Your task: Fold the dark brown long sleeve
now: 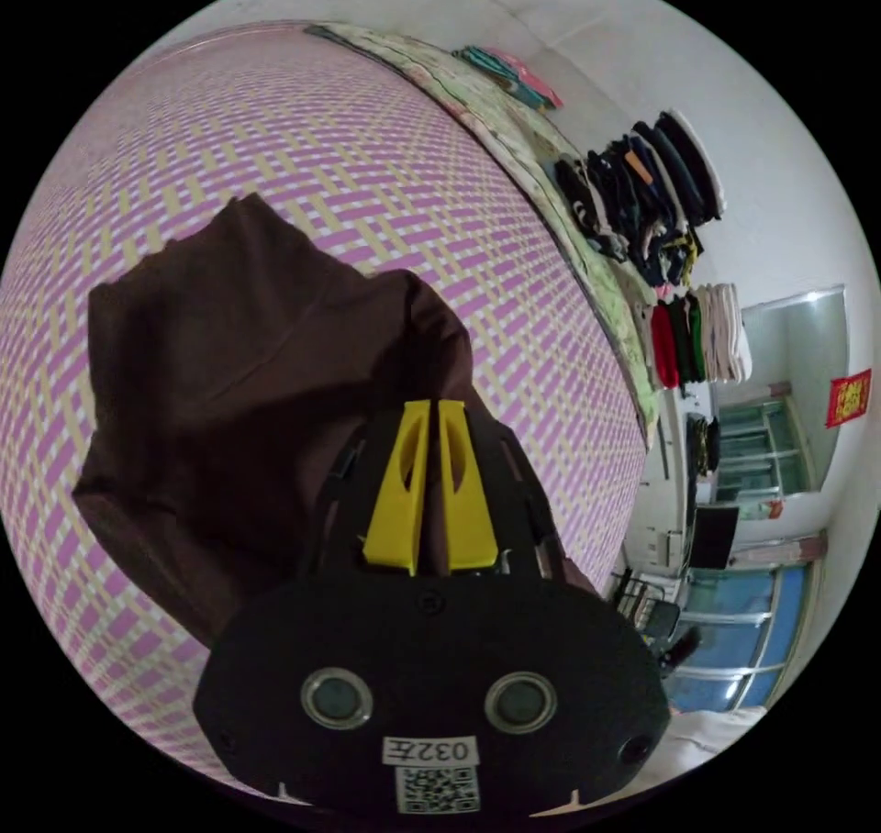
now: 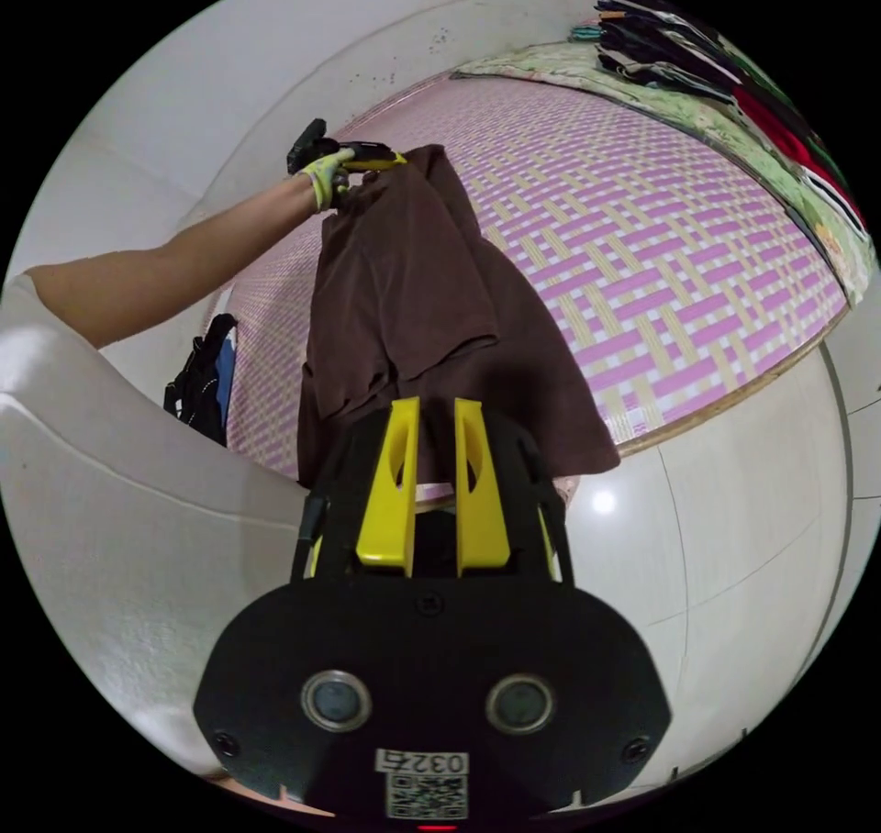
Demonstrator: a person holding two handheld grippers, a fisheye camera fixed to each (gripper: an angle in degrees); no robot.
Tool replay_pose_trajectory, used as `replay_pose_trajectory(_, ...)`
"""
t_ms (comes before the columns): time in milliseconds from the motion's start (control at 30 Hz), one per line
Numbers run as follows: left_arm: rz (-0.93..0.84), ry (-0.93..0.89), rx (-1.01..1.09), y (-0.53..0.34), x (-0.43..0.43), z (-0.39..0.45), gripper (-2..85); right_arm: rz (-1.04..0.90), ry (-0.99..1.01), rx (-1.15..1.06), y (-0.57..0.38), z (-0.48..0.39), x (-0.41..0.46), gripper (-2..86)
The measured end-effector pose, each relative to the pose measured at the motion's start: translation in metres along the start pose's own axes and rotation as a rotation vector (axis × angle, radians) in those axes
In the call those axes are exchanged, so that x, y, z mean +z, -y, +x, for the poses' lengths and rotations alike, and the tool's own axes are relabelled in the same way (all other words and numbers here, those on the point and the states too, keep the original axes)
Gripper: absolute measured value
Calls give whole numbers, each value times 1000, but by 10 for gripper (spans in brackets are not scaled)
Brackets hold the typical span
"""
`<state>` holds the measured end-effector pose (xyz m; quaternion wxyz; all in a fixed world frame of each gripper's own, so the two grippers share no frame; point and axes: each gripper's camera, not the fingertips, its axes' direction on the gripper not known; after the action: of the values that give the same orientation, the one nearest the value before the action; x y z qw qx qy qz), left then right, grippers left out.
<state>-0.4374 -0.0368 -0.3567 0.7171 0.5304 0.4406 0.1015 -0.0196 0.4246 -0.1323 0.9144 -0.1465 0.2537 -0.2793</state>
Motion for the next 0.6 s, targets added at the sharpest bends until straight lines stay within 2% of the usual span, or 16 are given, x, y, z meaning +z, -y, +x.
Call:
replay_pose_trajectory(67, 38, 3, -73, -18, -6, -19, -7, 0, 15, 5, 2, 4, 3, 66)
replay_pose_trajectory(200, -35, -41, -195, -42, 9, -61, -1, -31, 28, -20, 17, 10, 16, 71)
replay_pose_trajectory(267, -15, -93, -226, -48, 5, -71, 10, -29, 29, -26, 26, 15, 17, 75)
replay_pose_trajectory(400, 124, -164, -138, -54, -30, -66, 33, 5, 44, 13, 44, 38, 12, 85)
replay_pose_trajectory(600, 32, -204, -95, -41, -26, -57, 61, -15, 117, 142, 53, 80, 30, 95)
